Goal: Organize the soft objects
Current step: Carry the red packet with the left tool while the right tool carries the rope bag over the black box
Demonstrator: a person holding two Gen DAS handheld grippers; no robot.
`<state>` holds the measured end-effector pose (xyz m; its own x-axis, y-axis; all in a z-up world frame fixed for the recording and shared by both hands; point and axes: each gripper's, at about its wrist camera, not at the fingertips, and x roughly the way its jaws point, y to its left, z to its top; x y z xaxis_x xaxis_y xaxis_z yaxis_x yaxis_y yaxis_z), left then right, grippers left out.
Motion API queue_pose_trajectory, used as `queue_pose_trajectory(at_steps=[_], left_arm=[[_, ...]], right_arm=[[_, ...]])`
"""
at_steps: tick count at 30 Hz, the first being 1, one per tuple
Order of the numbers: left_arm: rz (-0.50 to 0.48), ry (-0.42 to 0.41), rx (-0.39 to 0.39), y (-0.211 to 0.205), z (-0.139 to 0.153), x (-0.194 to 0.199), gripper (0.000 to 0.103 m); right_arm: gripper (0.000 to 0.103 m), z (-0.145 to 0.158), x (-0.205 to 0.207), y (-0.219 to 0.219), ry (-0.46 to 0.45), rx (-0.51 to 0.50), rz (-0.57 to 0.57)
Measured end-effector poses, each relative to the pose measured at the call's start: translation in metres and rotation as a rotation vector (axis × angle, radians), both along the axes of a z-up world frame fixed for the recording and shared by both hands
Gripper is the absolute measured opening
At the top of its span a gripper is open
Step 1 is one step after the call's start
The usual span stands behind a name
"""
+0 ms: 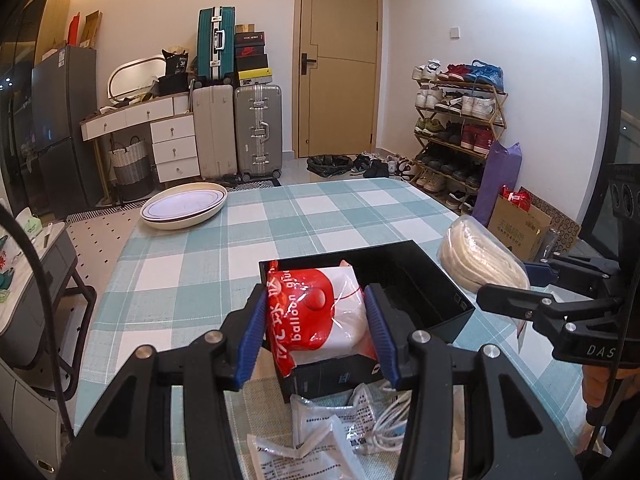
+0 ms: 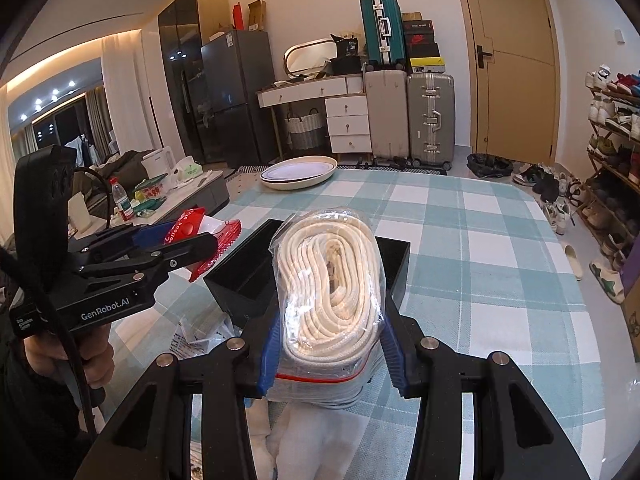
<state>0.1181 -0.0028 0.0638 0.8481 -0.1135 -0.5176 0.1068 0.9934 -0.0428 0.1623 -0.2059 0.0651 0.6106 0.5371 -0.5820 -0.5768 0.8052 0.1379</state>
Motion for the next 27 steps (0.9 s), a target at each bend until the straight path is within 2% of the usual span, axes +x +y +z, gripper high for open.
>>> queue_pose_trajectory(at_steps=[27], left_arm=[[-0.004,0.035,0.011,-0.014,-0.025,0.046,0.048]], right_arm=[[0.044,-0.029,0.054,0.033,0.017,-0.073,-0.004]])
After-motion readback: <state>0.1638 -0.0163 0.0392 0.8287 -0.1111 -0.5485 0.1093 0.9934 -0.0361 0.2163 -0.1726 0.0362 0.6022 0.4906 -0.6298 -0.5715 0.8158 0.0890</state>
